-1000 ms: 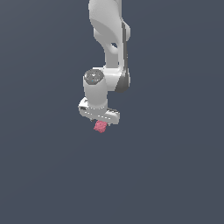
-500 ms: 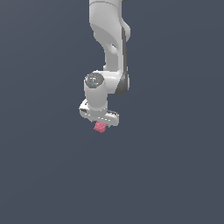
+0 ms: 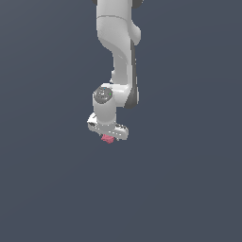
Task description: Pick up the object and move it to a goal position.
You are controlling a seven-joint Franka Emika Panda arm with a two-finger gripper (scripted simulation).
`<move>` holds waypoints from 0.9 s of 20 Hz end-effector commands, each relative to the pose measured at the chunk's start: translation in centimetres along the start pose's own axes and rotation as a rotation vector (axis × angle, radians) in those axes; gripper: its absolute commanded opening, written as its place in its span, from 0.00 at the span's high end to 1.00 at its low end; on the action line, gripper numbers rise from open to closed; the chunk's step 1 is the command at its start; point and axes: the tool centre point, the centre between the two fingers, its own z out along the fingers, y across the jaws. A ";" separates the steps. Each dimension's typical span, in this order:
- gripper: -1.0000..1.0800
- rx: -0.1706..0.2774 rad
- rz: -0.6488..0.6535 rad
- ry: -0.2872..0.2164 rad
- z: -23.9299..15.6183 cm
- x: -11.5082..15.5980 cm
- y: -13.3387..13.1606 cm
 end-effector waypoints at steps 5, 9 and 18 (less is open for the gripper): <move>1.00 0.000 0.000 0.001 0.1 0.1 0.0; 1.00 0.000 0.000 0.001 0.1 0.1 0.0; 1.00 0.001 0.000 0.004 -1.6 0.3 -0.1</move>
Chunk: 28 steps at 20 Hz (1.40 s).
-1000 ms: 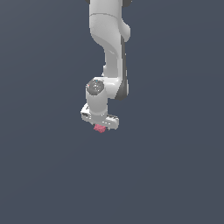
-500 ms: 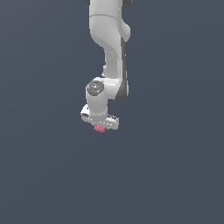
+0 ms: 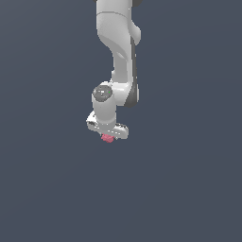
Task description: Pick up the object and move it to a goal position.
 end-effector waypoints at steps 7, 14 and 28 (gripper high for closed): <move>1.00 0.000 0.000 0.001 -5.0 0.8 -0.2; 1.00 -0.001 0.001 0.001 -12.0 1.8 -0.4; 1.00 -0.001 0.001 0.000 -26.8 4.2 -1.0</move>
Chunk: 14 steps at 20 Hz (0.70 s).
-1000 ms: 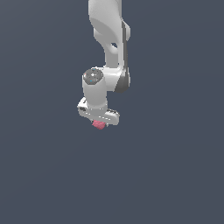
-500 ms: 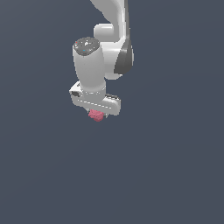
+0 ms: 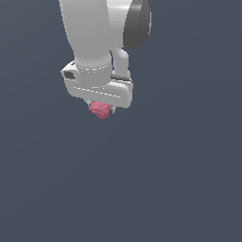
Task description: Pick up the object and move it to a goal position.
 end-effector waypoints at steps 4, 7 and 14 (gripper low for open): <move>1.00 0.000 0.000 -0.001 -5.4 0.9 -0.3; 1.00 0.000 0.000 -0.001 -8.0 1.4 -0.4; 1.00 0.000 -0.001 -0.002 -12.9 2.4 -0.6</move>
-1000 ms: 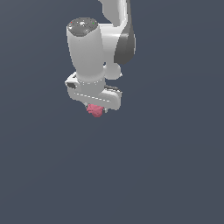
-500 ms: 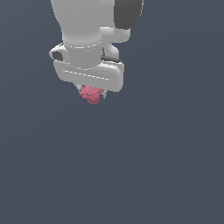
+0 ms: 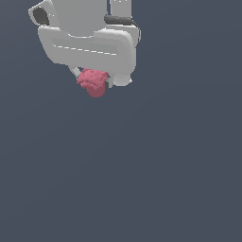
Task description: Pick up the object and move it to a goal position.
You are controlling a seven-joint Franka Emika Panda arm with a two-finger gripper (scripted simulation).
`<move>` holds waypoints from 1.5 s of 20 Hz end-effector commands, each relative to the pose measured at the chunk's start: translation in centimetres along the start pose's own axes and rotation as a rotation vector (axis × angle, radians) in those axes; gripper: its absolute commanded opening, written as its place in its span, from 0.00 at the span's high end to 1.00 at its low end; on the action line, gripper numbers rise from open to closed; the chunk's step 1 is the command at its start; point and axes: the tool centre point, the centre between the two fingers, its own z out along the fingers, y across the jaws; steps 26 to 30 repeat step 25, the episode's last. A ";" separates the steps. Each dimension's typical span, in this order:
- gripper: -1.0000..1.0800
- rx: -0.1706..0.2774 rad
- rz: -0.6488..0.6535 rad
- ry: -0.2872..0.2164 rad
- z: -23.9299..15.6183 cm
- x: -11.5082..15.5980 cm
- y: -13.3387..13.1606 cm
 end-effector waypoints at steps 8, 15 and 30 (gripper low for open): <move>1.00 0.000 0.000 -0.001 -5.1 1.1 -0.3; 1.00 0.000 0.000 -0.001 -7.0 1.6 -0.4; 1.00 0.000 -0.001 -0.001 -7.8 1.9 -0.5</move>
